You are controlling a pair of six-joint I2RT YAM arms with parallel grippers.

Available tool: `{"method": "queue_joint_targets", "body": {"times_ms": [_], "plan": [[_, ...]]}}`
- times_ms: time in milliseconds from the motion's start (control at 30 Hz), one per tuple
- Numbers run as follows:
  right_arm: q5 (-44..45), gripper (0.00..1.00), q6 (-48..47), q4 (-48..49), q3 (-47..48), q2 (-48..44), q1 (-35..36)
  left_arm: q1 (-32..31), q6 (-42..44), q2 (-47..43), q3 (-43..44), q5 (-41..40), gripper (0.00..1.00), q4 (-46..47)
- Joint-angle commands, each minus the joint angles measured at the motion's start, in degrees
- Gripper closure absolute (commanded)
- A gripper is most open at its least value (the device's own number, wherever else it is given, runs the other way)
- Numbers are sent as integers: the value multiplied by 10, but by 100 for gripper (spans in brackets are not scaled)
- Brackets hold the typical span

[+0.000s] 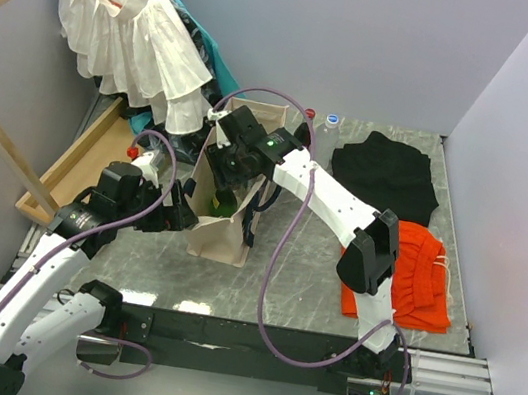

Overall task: Take the beverage out of the canvas bag
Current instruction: Take out the drink from the canvas bag.

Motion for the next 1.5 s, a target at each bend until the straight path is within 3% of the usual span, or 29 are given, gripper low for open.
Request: {"method": "queue_joint_targets", "body": {"times_ms": [0,633,800,933,1033,1467], "plan": [[-7,45,-8,0,16,-9,5,-4,22,-4,12,-1,5,-36],[-29,47,-9,3,36,17,6,-4,20,-9,13,-6,5,-36],[-30,60,-10,3,35,18,7,-4,19,-9,12,-5,5,-36],[-33,86,-12,-1,38,20,7,-4,20,-9,12,-5,5,-35],[-30,98,-14,-2,39,18,7,-4,20,-8,13,-7,5,-35],[-34,100,-11,62,39,-27,5,-4,17,-11,13,-9,5,-36]]}}
